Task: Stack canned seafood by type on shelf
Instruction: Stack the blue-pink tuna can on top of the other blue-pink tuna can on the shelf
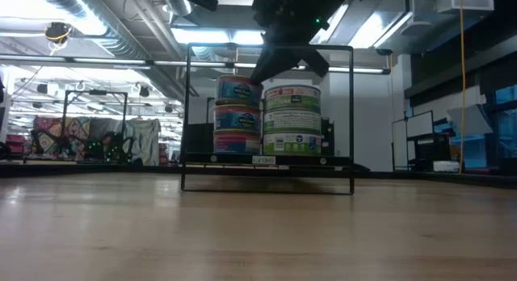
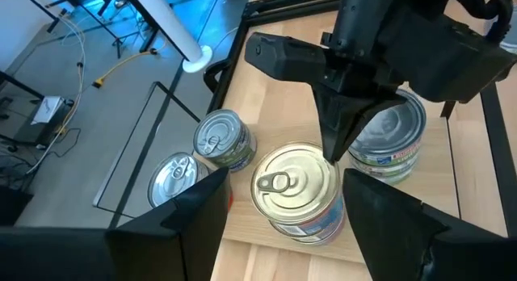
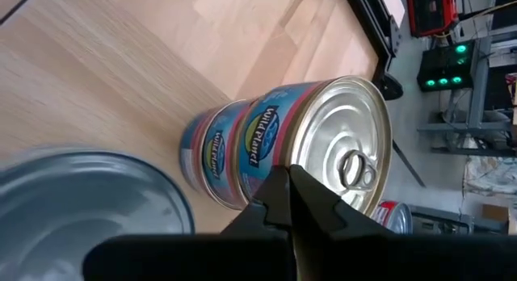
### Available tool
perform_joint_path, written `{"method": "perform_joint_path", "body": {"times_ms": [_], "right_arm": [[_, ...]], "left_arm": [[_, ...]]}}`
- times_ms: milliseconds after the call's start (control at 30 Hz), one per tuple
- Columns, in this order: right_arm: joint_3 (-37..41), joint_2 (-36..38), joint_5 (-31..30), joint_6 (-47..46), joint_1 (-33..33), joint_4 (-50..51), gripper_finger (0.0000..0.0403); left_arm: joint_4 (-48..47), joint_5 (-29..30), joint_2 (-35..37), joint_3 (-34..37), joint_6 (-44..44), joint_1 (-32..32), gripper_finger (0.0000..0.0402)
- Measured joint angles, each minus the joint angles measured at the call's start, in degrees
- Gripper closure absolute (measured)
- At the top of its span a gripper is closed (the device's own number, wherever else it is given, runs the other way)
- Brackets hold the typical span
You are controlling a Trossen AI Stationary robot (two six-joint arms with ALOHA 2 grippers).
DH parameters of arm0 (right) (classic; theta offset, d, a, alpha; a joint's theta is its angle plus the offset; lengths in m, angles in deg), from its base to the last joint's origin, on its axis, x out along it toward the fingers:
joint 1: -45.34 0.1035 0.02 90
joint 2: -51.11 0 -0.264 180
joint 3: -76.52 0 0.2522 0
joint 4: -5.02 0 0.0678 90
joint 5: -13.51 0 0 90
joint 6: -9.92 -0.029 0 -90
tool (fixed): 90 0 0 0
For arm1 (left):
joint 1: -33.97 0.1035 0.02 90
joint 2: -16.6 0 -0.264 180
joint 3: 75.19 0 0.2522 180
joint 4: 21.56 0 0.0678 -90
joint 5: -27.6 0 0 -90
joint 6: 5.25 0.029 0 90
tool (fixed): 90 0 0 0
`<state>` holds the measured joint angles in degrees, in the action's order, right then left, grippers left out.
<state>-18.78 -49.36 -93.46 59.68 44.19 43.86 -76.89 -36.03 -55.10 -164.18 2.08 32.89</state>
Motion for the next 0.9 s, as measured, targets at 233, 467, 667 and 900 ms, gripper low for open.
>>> {"method": "perform_joint_path", "body": {"times_ms": [233, 467, 667, 900], "right_arm": [[0.0, -0.51, 0.0, 0.02, -0.02, 0.33, 0.0403], [-0.11, -2.14, -3.24, 0.24, 0.0, -0.15, 0.0403], [-0.09, -1.96, -3.87, 0.24, 0.0, 0.6, 0.0403], [-0.09, -1.95, -3.89, 0.24, 0.04, 0.55, 0.0403]], "left_arm": [[0.07, 0.0, 0.0, 0.0, -0.02, 0.0, 0.0164], [0.03, 0.0, -0.02, 0.0, -0.12, -0.02, 0.0164], [0.05, 0.0, -0.02, 0.0, 0.22, -0.02, 0.0164], [0.0, 0.0, -0.02, 0.0, 0.26, -0.02, 0.0164]]}}
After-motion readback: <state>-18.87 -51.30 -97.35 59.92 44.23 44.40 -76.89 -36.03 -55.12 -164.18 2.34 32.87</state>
